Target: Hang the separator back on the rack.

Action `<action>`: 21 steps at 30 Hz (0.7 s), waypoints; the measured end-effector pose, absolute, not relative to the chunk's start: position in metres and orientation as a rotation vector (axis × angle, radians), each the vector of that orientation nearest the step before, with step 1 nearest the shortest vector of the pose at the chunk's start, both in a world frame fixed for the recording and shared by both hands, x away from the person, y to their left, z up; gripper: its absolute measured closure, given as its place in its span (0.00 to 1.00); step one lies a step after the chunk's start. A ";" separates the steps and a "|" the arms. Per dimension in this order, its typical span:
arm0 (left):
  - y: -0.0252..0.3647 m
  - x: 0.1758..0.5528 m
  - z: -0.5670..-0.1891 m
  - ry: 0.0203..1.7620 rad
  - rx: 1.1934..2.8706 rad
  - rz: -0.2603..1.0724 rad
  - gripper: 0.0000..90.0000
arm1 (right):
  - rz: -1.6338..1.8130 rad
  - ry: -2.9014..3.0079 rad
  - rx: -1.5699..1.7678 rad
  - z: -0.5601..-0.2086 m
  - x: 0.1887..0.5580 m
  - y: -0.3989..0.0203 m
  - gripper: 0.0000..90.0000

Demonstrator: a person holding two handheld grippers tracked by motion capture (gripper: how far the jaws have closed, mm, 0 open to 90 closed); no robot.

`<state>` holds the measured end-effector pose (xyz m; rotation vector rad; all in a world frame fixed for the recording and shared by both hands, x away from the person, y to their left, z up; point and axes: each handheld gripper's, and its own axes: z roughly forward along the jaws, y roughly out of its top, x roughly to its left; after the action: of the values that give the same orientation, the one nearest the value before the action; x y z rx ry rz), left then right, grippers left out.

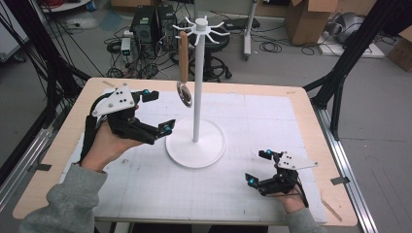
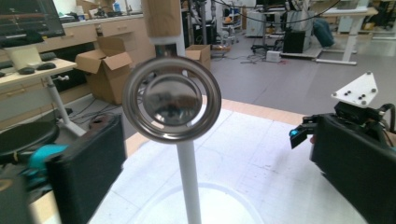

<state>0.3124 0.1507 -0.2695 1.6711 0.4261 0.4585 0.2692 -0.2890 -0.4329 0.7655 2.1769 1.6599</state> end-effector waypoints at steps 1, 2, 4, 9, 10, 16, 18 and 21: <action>0.152 0.312 -0.272 0.436 1.674 0.452 0.02 | 1.660 2.174 0.765 -0.433 0.269 -0.289 0.01; 0.153 0.312 -0.275 0.438 1.678 0.447 0.02 | 1.663 2.172 0.764 -0.432 0.269 -0.289 0.01; 0.155 0.312 -0.282 0.448 1.681 0.441 0.02 | 1.662 2.168 0.775 -0.432 0.268 -0.289 0.01; 0.162 0.310 -0.301 0.470 1.670 0.439 0.02 | 1.657 2.161 0.767 -0.431 0.268 -0.290 0.01; 0.163 0.309 -0.306 0.473 1.667 0.437 0.02 | 1.657 2.160 0.766 -0.431 0.268 -0.290 0.01; 0.169 0.302 -0.332 0.486 1.668 0.414 0.02 | 1.657 2.134 0.787 -0.430 0.267 -0.295 0.01; 0.172 0.301 -0.338 0.498 1.667 0.412 0.02 | 1.657 2.131 0.794 -0.430 0.265 -0.296 0.01; 0.178 0.299 -0.345 0.508 1.658 0.414 0.02 | 1.657 2.122 0.789 -0.429 0.264 -0.298 0.01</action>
<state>0.2987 0.1779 -0.3447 1.6584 0.5084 0.4145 0.2639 -0.2981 -0.4286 0.7893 2.1221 1.6567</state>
